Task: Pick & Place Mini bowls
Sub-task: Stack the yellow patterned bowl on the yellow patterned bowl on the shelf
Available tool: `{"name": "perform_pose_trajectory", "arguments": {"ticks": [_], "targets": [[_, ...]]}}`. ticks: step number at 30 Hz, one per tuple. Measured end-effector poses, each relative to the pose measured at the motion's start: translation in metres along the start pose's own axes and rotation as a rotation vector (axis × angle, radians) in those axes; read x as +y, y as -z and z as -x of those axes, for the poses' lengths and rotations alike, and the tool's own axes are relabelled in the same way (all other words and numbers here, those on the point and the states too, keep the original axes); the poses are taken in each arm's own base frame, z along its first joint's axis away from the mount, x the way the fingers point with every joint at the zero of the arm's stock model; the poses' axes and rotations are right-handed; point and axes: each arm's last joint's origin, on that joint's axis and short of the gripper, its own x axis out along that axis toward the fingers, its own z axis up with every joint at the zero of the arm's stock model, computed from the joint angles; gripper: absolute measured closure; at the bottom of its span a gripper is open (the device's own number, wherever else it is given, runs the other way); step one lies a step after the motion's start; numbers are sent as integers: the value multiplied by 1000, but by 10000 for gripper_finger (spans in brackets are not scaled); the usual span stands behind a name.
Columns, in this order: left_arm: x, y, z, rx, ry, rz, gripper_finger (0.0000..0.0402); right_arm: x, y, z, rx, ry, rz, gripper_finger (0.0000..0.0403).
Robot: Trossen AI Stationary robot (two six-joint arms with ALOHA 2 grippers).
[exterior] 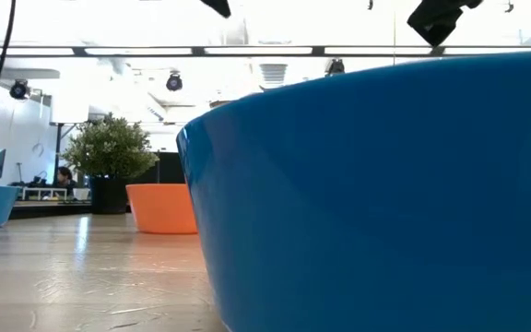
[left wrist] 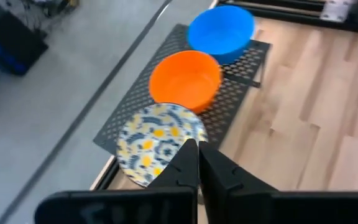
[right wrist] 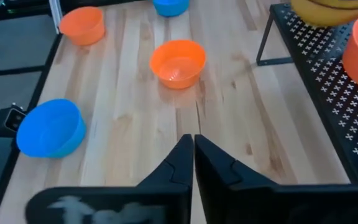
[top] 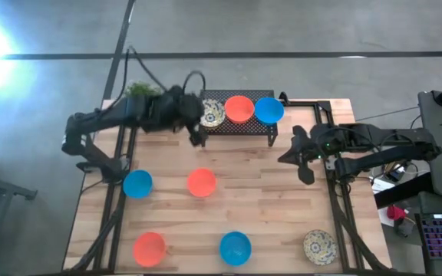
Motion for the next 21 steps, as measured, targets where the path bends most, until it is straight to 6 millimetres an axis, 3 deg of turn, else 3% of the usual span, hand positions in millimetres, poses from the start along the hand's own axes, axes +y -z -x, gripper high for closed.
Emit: {"name": "perform_pose_trajectory", "arguments": {"ticks": [10,21], "targets": [[-70,40,21,-9,36,-72,401,-1,7,6,45,8,-27,394],[-117,80,29,-61,34,-72,401,7,30,9,309,-87,-210,394]]}}
